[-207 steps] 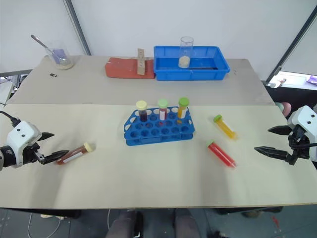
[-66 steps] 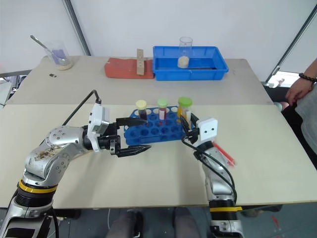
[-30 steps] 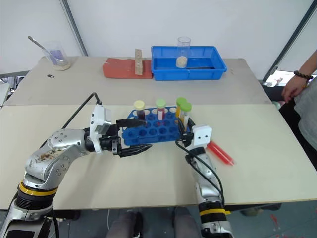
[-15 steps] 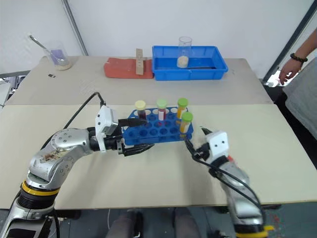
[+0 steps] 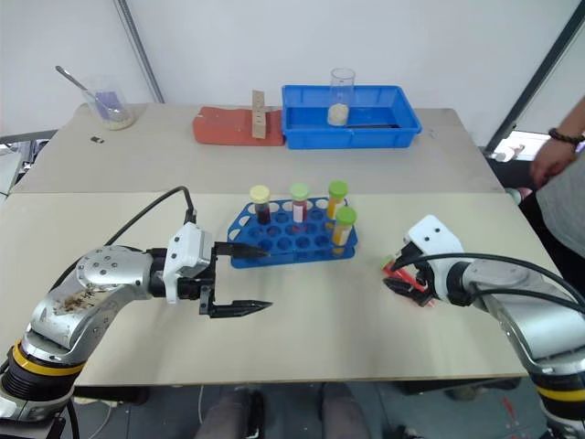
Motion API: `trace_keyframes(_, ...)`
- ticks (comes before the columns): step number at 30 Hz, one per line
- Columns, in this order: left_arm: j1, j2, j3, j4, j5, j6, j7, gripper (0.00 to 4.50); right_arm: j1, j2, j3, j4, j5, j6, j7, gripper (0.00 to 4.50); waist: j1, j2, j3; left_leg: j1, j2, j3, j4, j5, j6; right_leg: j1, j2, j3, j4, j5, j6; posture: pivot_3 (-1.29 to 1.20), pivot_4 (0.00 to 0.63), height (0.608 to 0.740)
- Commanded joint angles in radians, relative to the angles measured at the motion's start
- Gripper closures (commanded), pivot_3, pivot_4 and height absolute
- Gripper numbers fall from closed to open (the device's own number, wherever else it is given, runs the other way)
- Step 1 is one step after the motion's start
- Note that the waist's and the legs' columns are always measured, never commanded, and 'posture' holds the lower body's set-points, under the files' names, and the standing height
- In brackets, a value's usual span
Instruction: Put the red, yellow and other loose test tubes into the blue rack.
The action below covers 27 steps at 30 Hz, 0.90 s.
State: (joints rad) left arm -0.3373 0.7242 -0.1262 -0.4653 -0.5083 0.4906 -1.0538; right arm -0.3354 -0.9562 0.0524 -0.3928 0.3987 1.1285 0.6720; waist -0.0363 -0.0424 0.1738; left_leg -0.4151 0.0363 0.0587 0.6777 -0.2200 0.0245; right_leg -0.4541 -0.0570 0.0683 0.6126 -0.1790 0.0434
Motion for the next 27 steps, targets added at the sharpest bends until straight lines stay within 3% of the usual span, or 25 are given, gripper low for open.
trace_keyframes(1, 0.004, -0.007, -0.01, -0.044, 0.011, -0.029, 0.003, 0.0, -0.093, -0.02, 0.091, 0.103, -0.037, -0.013, 0.055, 0.42, 0.0, 0.0, 0.0, 0.0, 0.0, 0.0, 0.0, 0.0, 0.0, 0.0, 0.0, 0.0, 0.0, 0.0, 0.0, 0.0, 0.15, 0.74)
trace_keyframes(4, 0.012, -0.016, -0.025, -0.044, 0.024, -0.044, 0.007, 0.0, -0.207, -0.013, 0.208, 0.247, -0.089, -0.047, 0.117, 0.42, -0.001, 0.0, 0.0, 0.0, 0.0, 0.0, 0.001, 0.0, 0.0, 0.0, 0.0, 0.0, -0.001, 0.001, 0.001, 0.0, 0.15, 0.74)
trace_keyframes(12, 0.028, -0.034, -0.042, -0.039, 0.046, -0.069, 0.018, 0.0, -0.328, -0.025, 0.331, 0.357, -0.139, -0.054, 0.269, 3.0, 0.0, 0.0, 0.0, 0.0, 0.0, 0.0, 0.0, 0.0, 0.0, 0.0, 0.0, 0.0, 0.0, 0.005, 0.008, 0.0, 0.15, 0.74)
trace_keyframes(14, 0.031, -0.037, -0.042, -0.036, 0.049, -0.073, 0.02, 0.0, -0.33, -0.026, 0.34, 0.354, -0.15, -0.055, 0.283, 3.47, 0.001, 0.0, 0.0, 0.0, 0.0, 0.0, 0.001, 0.0, 0.0, 0.0, 0.0, 0.0, 0.0, 0.005, 0.008, 0.0, 0.15, 0.74)
trace_keyframes(18, 0.049, -0.036, -0.005, -0.014, 0.039, -0.079, 0.031, 0.0, -0.31, -0.057, 0.303, 0.26, -0.127, -0.047, 0.327, 3.48, 0.003, 0.0, 0.0, -0.001, 0.0, 0.0, 0.001, 0.0, 0.0, 0.0, 0.0, 0.0, 0.0, 0.005, 0.008, 0.0, 0.15, 0.74)
trace_keyframes(21, 0.077, -0.02, 0.062, 0.022, 0.027, -0.094, 0.033, 0.0, -0.269, -0.041, 0.164, 0.073, 0.024, 0.046, 0.364, 3.48, 0.002, 0.0, 0.0, -0.001, 0.0, 0.0, 0.0, 0.0, 0.0, -0.002, 0.0, 0.0, 0.0, 0.005, 0.008, 0.0, 0.15, 0.74)
trace_keyframes(25, 0.105, -0.005, 0.122, 0.058, 0.026, -0.13, 0.021, 0.0, -0.194, 0.121, -0.045, -0.128, 0.211, 0.178, 0.288, 3.48, 0.001, 0.0, 0.0, 0.0, 0.004, 0.0, 0.0, 0.0, 0.0, -0.001, 0.003, 0.0, 0.001, 0.005, 0.007, 0.0, 0.15, 0.74)
trace_keyframes(27, 0.105, -0.011, 0.163, 0.074, 0.009, -0.132, 0.031, 0.0, -0.129, 0.273, -0.119, -0.196, 0.235, 0.087, 0.194, 3.48, 0.004, -0.001, -0.001, 0.0, 0.004, 0.0, 0.0, 0.0, 0.0, -0.001, 0.003, -0.001, 0.001, 0.005, 0.007, 0.0, 0.15, 0.74)
